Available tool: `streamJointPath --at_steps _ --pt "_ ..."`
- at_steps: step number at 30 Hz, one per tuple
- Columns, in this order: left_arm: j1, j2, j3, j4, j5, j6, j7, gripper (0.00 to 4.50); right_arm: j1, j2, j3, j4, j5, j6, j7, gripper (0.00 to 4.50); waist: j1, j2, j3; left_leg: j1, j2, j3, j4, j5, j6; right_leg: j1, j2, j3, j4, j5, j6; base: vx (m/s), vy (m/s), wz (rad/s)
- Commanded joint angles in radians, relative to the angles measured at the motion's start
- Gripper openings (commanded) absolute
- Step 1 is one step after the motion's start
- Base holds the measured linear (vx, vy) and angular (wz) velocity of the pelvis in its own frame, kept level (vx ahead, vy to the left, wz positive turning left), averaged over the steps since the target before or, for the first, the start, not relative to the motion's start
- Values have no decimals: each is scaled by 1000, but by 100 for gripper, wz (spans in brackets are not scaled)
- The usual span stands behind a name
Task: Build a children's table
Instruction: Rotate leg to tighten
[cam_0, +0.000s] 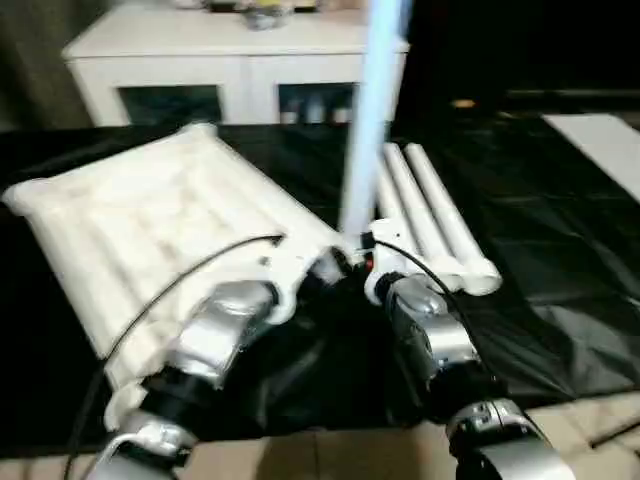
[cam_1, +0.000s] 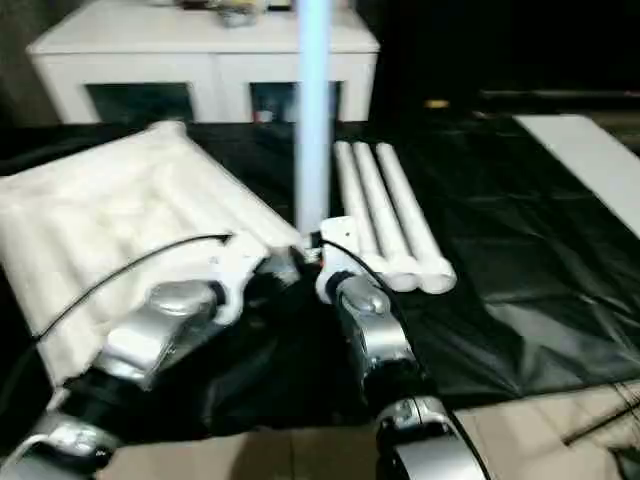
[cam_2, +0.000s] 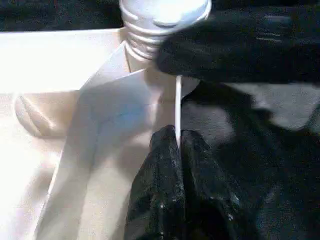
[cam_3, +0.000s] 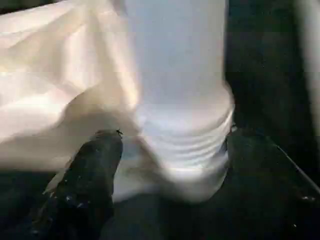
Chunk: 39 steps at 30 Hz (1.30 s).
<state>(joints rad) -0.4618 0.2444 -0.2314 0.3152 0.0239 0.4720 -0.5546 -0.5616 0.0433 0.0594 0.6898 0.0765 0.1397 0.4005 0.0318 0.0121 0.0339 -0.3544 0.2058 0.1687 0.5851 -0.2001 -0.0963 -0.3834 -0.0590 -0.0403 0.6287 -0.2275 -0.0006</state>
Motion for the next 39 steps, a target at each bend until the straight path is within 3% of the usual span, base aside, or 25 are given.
streamJointPath --at_steps 1,3,5,7,11,15,21,25,26,30,39 --pt "46 21 -29 -14 -9 -13 -68 0 -2 -22 85 -60 18 39 144 383 11 -1 -46 -7 21 -9 -72 -149 24 47 -70 39 -77 -33 -201 0 0 0" --pt "62 40 -38 -38 -21 -25 -111 0 5 -56 97 -85 25 53 203 383 11 -1 -45 -5 21 -4 -70 -145 32 45 -69 42 -77 -24 -217 0 0 0" --pt "110 99 -55 -114 -58 -17 -218 0 28 -169 142 -150 19 34 381 383 15 2 -46 -3 24 -4 -69 -139 40 45 -69 41 -74 -4 -228 0 0 0" --pt "133 140 -69 -152 -73 -14 -276 0 41 -221 150 -175 17 27 471 383 19 2 -49 -5 23 -2 -63 -83 61 46 -64 40 -65 94 -247 0 0 0" --pt "173 228 -92 -240 -123 -20 -419 0 54 -298 159 -214 44 42 594 383 27 1 -50 0 22 0 -61 -65 83 45 -64 37 -60 134 -275 0 0 0" --pt "184 263 -98 -268 -134 -7 -466 0 50 -312 168 -213 44 34 611 383 35 4 -48 7 26 3 -62 -87 77 39 -64 38 -62 91 -281 0 0 0" --pt "189 269 -96 -285 -141 3 -474 0 36 -288 174 -178 31 26 624 383 48 1 -44 7 24 2 -67 -134 31 40 -66 41 -67 14 -254 0 0 0" --pt "190 268 -97 -288 -142 6 -474 0 33 -286 195 -158 12 10 631 383 48 1 -48 5 22 2 -64 -107 30 42 -65 41 -63 49 -252 0 0 0" --pt "192 270 -96 -293 -143 9 -476 0 32 -287 200 -156 10 8 631 357 47 -6 -47 4 22 3 -64 -103 33 43 -64 40 -63 54 -251 0 0 0" --pt "194 273 -92 -294 -141 10 -475 0 21 -285 201 -143 5 4 619 330 48 -2 -47 5 22 2 -63 -97 40 41 -65 40 -62 55 -252 0 0 0" --pt "187 254 -87 -268 -132 11 -439 0 12 -261 177 -90 -6 -9 545 277 45 -4 -45 4 21 2 -64 -111 33 41 -65 41 -64 19 -249 0 0 0"
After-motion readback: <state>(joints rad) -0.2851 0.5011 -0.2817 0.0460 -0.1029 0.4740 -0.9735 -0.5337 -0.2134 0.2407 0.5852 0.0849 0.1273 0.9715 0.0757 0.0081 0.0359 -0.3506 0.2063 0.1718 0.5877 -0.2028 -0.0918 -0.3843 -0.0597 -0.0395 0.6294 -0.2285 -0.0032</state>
